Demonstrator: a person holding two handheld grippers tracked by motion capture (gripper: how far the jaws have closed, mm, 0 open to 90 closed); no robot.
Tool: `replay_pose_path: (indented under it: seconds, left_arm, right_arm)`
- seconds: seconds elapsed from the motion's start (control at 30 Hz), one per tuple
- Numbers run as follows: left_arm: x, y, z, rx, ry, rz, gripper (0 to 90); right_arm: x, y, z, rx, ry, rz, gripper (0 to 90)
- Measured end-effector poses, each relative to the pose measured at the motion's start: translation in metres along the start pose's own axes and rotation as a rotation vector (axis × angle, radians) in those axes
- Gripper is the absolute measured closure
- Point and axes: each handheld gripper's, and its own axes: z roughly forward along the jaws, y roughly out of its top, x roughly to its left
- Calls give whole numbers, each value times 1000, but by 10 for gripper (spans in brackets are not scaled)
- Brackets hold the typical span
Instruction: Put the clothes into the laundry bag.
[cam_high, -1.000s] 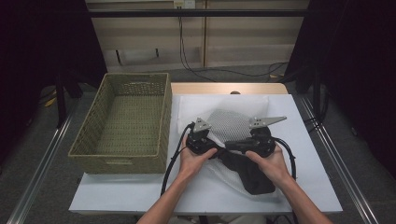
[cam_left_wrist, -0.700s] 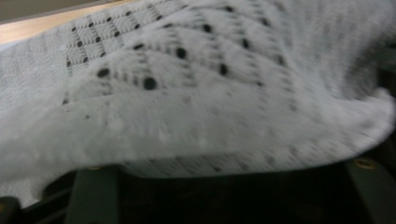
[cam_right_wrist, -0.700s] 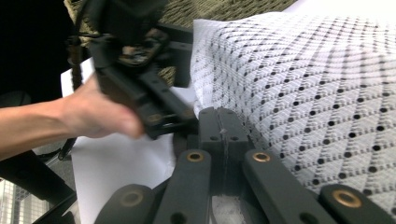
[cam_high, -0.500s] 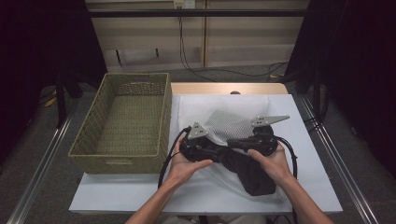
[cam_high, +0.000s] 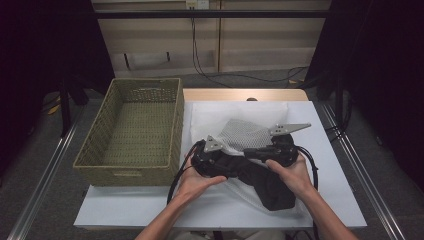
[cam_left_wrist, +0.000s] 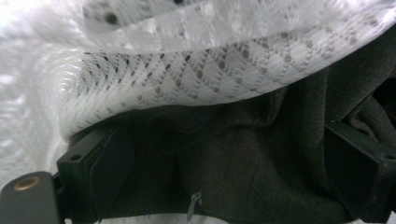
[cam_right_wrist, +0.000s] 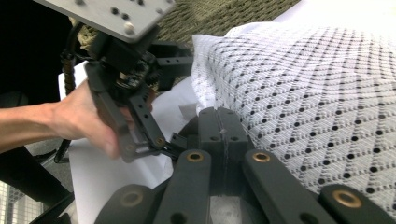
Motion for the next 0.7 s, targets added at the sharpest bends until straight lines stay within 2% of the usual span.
replay_pose_path:
  seconds: [0.07, 0.13, 0.17, 0.2, 0.27, 0.3, 0.37, 0.43, 0.5, 0.53, 0.57, 0.6, 0.63, 0.7]
  left_arm:
    - [-4, -3, 9, 35, -16, 6, 76]
    - [-8, -5, 15, 78, -31, 41, 68]
    - [-8, -5, 15, 79, -39, 28, 71]
    - [-7, -5, 16, 81, -65, 11, 127]
    - [-4, -6, 14, 99, -88, 43, 321]
    - [-3, -6, 14, 111, -104, 45, 420]
    - [-6, -3, 13, 110, -129, 70, 582]
    - [-7, 0, 12, 106, -148, 81, 680]
    - [-9, 3, 11, 85, -177, 57, 728]
    - [-11, 4, 10, 72, -176, 58, 739]
    - [-10, 6, 9, 59, -215, 26, 744]
    - [-10, 7, 7, 37, -219, 10, 748]
    - [-8, 9, 6, 13, -259, -25, 750]
    - [-8, 11, 4, -35, -281, -67, 752]
  right_arm:
    - [2, 1, 0, 1, 2, -3, 900]
    - [2, 1, 0, 1, 1, -7, 900]
    - [3, 1, 0, 2, 1, -7, 900]
    - [3, 1, 0, 2, 1, -8, 900]
    - [3, 2, 0, -1, 3, -3, 900]
    - [3, 2, 0, -3, 6, -6, 900]
    - [4, 3, 0, -5, 8, -5, 900]
    - [6, 4, 2, -4, 16, -10, 900]
    - [9, 6, 3, -1, 24, -19, 900]
    - [11, 8, 4, -4, 31, -22, 900]
    - [13, 9, 4, -5, 38, -32, 900]
    - [16, 11, 6, -6, 44, -40, 900]
    - [18, 11, 6, -6, 47, -44, 900]
    - [20, 11, 7, -2, 51, -51, 900]
